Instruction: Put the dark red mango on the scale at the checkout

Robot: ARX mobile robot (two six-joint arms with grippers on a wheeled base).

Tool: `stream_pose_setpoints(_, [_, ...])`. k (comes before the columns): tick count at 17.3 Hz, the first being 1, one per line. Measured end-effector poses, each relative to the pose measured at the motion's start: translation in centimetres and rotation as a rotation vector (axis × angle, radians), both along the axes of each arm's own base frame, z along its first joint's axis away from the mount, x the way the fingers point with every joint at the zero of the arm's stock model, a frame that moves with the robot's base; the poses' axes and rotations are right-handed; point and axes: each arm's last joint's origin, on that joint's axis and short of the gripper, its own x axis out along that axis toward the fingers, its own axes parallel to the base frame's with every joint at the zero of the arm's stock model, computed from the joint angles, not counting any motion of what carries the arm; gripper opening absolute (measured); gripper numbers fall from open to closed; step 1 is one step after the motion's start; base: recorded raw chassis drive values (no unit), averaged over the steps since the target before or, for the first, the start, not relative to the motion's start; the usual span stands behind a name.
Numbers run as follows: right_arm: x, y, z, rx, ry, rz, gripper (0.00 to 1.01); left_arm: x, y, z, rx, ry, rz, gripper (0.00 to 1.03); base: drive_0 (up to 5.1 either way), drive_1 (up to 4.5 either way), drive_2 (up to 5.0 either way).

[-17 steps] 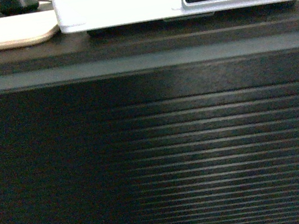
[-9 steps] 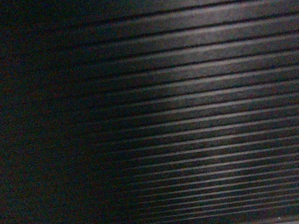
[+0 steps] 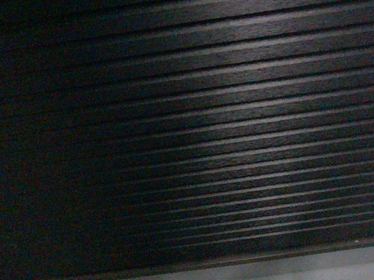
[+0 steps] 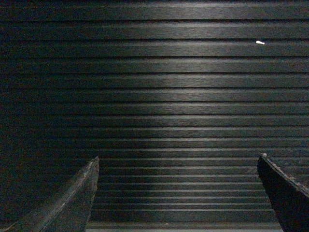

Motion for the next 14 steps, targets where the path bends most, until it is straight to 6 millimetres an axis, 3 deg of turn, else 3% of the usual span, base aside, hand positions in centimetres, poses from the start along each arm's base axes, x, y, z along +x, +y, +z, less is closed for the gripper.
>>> stream_pose_setpoints(14, [0.00, 0.00, 0.01, 0.000, -0.001, 0.000, 0.98, 0.00, 0.00, 0.01, 0.000, -0.002, 0.000, 0.98, 0.0, 0.00, 0.0])
